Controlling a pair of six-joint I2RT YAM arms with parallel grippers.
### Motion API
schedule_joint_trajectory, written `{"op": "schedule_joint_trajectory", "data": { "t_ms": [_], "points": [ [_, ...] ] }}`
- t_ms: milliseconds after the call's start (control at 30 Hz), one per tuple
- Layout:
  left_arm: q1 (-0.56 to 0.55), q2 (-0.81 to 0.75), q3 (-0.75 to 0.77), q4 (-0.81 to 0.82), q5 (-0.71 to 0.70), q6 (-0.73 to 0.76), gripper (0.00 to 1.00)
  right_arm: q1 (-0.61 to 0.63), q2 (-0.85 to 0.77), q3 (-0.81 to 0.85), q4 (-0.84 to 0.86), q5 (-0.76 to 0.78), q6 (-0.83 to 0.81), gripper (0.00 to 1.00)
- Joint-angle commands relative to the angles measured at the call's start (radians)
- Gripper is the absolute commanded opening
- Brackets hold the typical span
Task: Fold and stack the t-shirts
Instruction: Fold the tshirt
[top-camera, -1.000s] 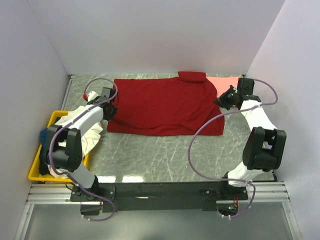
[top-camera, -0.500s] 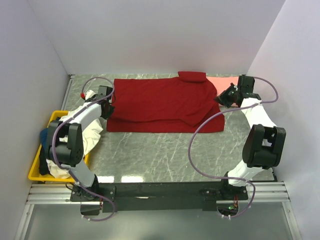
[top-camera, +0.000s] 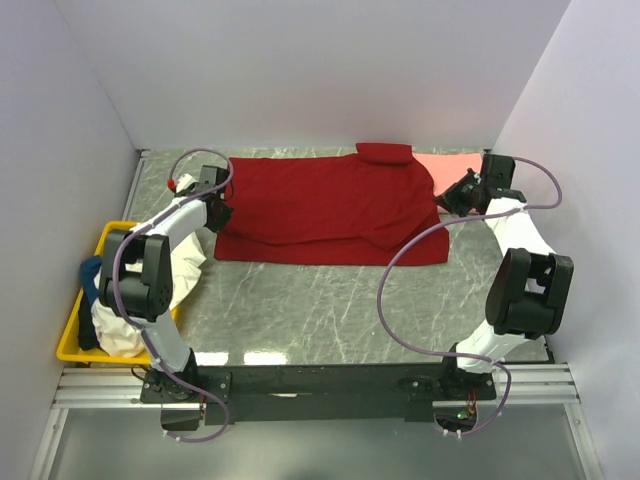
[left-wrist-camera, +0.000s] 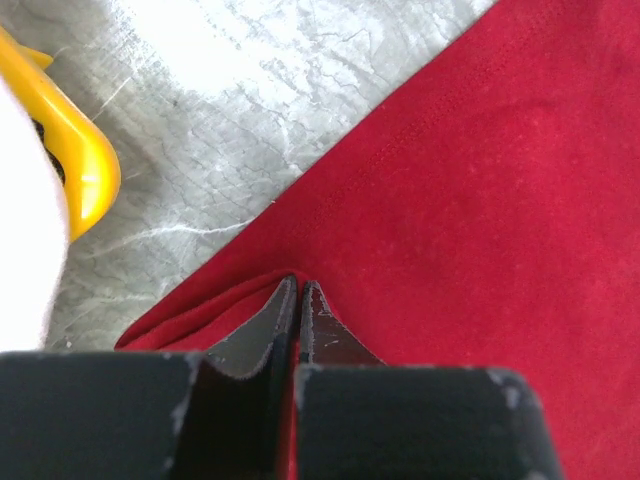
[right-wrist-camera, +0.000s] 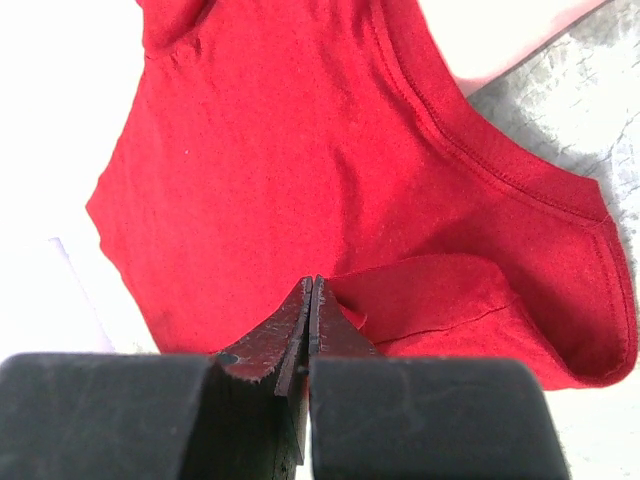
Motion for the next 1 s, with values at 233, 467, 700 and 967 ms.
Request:
{"op": "schedule_joint_trajectory", "data": {
  "t_ms": [233,467,700,967],
  "points": [
    [0.023,0.015,0.045,0.016,0.014,0.030,0.06,-0.031,0.008,-0.002,0.046,0.017,0.000,0.00],
    [0.031,0.006,0.043,0.025,0.031,0.041,0.06,-0.042,0.006,-0.016,0.057,-0.001,0.003,0.00],
    [0.037,0.035,0.052,0.048,0.057,0.055,0.13,-0.041,0.045,0.000,0.066,-0.047,-0.006,0.00],
    [0.052,0.033,0.130,0.086,0.161,0.121,0.70,0.027,0.106,0.116,-0.015,0.002,-0.077,0.60]
  ]
}}
